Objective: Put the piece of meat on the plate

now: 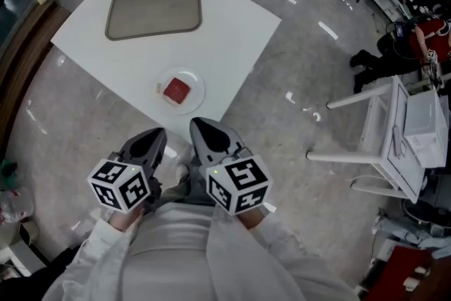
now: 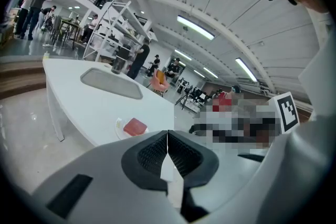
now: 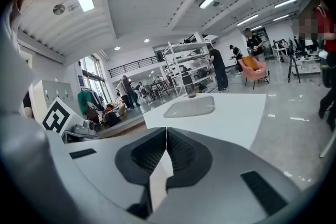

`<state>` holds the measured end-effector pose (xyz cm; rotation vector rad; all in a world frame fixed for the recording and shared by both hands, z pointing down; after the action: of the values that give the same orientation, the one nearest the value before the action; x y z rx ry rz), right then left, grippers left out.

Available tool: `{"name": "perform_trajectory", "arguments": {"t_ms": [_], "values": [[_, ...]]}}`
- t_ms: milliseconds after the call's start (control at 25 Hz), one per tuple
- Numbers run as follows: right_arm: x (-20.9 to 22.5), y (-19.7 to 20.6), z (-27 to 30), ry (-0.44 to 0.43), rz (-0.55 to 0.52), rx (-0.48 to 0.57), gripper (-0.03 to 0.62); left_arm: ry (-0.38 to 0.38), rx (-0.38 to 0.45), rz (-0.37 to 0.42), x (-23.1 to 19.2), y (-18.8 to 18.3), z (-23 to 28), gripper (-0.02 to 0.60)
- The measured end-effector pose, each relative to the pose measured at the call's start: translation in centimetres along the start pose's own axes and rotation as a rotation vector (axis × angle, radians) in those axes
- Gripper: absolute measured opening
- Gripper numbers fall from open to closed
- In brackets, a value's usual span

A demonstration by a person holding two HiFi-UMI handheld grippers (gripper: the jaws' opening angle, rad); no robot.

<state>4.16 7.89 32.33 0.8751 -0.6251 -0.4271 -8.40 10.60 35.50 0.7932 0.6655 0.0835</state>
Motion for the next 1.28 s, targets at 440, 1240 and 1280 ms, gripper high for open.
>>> {"name": "perform_trajectory", "arguments": {"t_ms": [440, 1240, 1280], "values": [[3.8, -2.4, 1.7, -0.041, -0.013, -0.020, 0.015, -0.053, 0.014, -0.024, -0.3, -2.7, 2.9, 0.009], [8.3, -3.3, 4.2, -0.068, -0.001, -0.073, 0.015, -0.106, 0.009, -0.089, -1.6, -4.1, 6.4, 0.009], [8.3, -3.4, 4.3, -0.065, 0.002, -0.074, 0.015, -0.101, 0.006, -0.087, -1.8, -4.3, 6.5, 0.009]]}}
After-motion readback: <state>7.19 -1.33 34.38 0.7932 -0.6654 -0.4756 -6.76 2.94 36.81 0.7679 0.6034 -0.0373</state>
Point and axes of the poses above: the fingertips, and each gripper's own axes: z forward along the fingers, x to its right, y out of its underside, the point moved 5 cm from there along -z, backward along the fingers, and after that the axes turned 8 degrees about -x, right-handed, at the moved point
